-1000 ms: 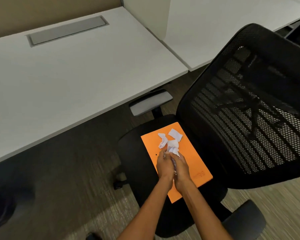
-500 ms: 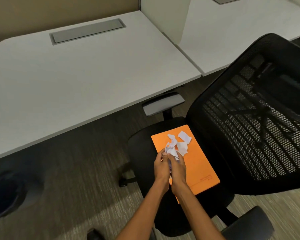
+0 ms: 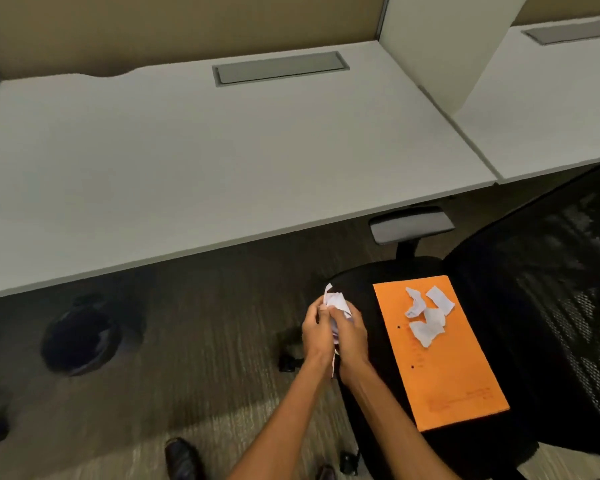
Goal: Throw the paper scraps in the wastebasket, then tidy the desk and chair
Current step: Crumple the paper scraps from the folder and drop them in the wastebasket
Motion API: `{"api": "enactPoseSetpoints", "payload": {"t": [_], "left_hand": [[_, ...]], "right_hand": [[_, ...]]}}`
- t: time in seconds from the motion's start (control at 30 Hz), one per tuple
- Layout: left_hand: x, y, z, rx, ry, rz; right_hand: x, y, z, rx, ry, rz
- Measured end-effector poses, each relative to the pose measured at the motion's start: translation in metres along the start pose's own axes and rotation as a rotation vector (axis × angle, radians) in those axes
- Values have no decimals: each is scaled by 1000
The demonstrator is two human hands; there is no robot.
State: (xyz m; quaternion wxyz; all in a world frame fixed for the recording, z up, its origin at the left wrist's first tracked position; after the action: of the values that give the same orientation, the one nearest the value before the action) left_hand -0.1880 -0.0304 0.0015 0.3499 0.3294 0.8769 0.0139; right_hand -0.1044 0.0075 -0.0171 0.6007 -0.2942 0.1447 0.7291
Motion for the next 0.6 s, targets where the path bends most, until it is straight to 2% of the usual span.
{"api": "enactPoseSetpoints", "payload": {"t": [0.17, 0.33, 0.6], "left_hand": [[20, -87, -54, -59, 53, -101], [42, -194, -107, -115, 81, -229], [76, -364, -161, -221, 119, -397]], "right_hand": [[-25, 97, 11, -55, -19, 51], [-53, 217, 10, -74, 9, 171], [-95, 395, -5, -256, -38, 303]]}}
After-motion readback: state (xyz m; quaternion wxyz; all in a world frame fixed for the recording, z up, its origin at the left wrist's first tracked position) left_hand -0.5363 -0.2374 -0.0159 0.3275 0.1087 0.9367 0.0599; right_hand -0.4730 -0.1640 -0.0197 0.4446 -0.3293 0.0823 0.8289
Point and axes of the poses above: each hand's wrist, its own x-axis towards the middle knuckle, its own y-axis out of the palm, z = x × y, the point moved 9 cm from there along x, towards the middle knuckle, and after that the axes turned 11 degrees about -x, right-handed, at the moved point
